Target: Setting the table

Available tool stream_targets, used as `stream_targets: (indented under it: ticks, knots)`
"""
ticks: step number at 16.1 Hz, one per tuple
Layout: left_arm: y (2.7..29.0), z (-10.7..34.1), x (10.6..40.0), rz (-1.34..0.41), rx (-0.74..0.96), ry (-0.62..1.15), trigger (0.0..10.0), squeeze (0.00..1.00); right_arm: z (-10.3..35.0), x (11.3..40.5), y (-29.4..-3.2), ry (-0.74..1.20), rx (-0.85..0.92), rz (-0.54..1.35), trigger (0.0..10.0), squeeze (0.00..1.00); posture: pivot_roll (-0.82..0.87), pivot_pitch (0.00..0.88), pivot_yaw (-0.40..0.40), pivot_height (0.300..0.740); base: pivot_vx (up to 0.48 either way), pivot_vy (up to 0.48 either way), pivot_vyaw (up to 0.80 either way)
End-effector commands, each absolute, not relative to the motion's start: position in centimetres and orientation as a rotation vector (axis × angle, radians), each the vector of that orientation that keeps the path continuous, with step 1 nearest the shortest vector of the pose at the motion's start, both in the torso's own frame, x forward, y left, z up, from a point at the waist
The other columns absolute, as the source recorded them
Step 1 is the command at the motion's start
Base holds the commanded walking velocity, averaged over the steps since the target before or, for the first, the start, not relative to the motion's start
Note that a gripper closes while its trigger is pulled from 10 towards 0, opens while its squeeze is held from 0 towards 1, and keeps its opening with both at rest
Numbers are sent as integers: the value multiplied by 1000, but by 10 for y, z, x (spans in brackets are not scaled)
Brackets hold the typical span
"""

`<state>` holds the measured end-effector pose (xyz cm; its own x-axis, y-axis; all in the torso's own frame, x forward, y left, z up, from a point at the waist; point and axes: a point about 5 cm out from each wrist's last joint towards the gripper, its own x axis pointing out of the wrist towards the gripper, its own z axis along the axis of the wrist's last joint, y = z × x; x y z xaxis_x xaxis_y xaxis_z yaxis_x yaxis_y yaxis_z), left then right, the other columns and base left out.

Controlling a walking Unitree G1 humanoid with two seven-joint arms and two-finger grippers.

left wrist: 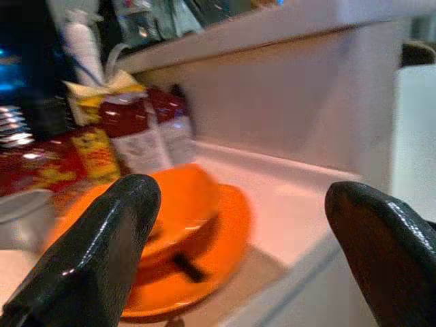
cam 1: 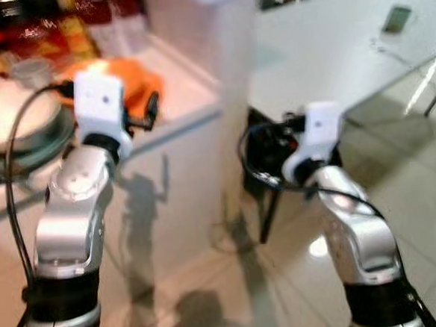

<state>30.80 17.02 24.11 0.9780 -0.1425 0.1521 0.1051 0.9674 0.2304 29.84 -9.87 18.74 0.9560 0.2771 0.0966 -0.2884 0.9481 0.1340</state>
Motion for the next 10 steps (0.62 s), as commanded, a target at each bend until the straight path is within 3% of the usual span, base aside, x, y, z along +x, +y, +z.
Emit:
stream_targets:
  ticks: [1,3,10]
  knots:
    - [161,242,308,-156,234,-178,10000,0,189,298,-110,-87,131,252,10000,0,-1,0,7,740,0,0,0]
    - [159,243,309,-166,212,-182,10000,0,193,298,-114,-104,133,250,10000,0,-3,0,8,740,0,0,0]
    - [150,244,308,-210,207,-204,10000,0,202,292,-118,-136,125,328,10000,0,-8,0,9,740,336,0,0]
